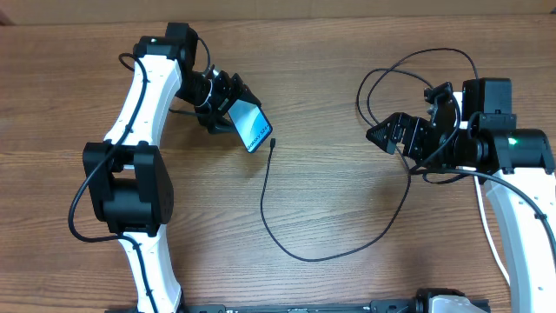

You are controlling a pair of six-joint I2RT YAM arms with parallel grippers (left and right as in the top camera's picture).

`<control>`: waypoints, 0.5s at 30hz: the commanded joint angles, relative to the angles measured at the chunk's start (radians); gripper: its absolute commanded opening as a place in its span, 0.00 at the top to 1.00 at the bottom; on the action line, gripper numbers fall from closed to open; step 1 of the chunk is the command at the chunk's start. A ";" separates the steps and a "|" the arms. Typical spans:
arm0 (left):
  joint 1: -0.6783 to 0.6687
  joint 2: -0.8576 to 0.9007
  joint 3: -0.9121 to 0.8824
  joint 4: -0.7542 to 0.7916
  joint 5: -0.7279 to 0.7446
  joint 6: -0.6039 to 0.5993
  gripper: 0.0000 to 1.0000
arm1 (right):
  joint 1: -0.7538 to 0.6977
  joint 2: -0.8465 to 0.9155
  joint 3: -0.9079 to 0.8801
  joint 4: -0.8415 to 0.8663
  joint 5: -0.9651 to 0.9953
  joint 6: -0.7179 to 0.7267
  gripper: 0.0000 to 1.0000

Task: Plug charger to phone and switch on socket
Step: 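Lift the phone with the left gripper and tilt it upright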

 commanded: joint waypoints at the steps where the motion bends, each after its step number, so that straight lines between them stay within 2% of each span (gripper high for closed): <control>1: -0.006 -0.005 0.032 -0.007 0.138 -0.023 0.28 | -0.002 0.002 0.015 0.009 -0.017 0.019 0.00; 4: -0.006 -0.005 0.032 -0.010 0.188 -0.084 0.30 | -0.002 0.002 0.015 0.009 -0.016 0.019 0.00; 15: -0.006 -0.005 0.032 -0.015 0.476 -0.351 0.27 | -0.002 0.002 0.015 0.008 -0.016 0.019 0.00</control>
